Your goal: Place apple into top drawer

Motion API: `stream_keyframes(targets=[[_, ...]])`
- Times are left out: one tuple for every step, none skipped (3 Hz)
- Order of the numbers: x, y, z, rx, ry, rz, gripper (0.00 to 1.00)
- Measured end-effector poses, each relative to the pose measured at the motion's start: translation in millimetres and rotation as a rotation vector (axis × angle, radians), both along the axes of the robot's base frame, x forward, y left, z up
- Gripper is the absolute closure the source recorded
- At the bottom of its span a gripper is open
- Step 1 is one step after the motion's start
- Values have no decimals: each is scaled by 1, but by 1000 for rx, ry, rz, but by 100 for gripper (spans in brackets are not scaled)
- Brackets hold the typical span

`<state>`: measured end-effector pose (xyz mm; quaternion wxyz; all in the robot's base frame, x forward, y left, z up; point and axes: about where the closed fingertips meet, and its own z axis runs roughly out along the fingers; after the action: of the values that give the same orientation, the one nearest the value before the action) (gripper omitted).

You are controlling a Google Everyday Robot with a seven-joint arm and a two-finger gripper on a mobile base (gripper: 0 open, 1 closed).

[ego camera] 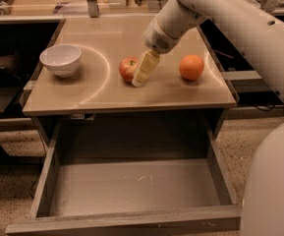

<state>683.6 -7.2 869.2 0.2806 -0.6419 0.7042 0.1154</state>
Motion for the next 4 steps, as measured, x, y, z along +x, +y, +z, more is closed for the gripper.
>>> stream_keyframes(targets=[[5, 8, -13, 19, 17, 7, 0], [9, 12, -24, 35, 35, 10, 0], [9, 14, -33, 50, 56, 11, 0], [7, 19, -39, 69, 76, 25, 0]])
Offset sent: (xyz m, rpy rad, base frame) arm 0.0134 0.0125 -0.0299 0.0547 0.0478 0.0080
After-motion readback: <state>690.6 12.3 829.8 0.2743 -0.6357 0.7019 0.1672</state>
